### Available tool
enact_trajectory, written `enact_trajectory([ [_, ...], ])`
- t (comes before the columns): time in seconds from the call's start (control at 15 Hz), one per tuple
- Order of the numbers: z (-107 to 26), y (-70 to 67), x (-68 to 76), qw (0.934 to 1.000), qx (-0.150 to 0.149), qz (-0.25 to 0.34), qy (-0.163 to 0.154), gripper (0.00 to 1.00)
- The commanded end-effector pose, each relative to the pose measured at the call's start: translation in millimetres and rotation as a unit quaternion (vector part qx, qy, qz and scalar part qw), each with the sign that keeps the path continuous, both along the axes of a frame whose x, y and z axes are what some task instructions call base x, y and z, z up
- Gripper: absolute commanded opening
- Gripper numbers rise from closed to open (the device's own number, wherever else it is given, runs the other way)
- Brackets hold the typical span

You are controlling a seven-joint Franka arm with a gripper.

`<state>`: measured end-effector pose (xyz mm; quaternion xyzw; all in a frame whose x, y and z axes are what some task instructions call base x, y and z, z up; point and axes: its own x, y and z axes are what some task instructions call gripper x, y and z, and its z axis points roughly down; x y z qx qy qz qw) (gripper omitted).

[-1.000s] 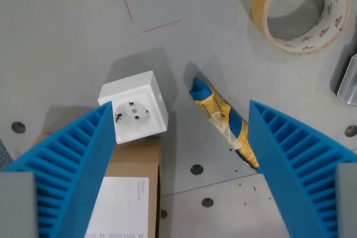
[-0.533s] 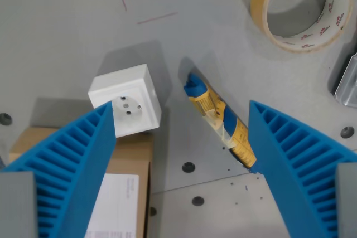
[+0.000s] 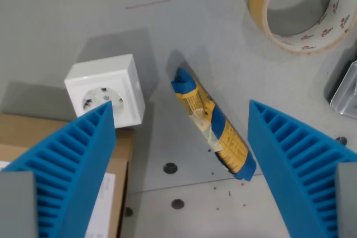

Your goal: Pick up the blue bag

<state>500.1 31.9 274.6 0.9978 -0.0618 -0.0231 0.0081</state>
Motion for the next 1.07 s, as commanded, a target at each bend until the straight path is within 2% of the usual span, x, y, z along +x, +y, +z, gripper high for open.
enact_trajectory([
  [0.07,-6.3,-8.0,-24.7,0.9918,0.0,0.095,-0.085,1.0],
  [0.27,-18.5,-11.3,-34.0,0.9882,0.0,0.122,-0.093,1.0],
  [0.67,-42.3,-15.7,-47.1,0.9809,-0.007,0.175,-0.084,1.0],
  [1.07,-59.3,-21.1,-61.0,0.9714,-0.011,0.222,-0.085,1.0],
])
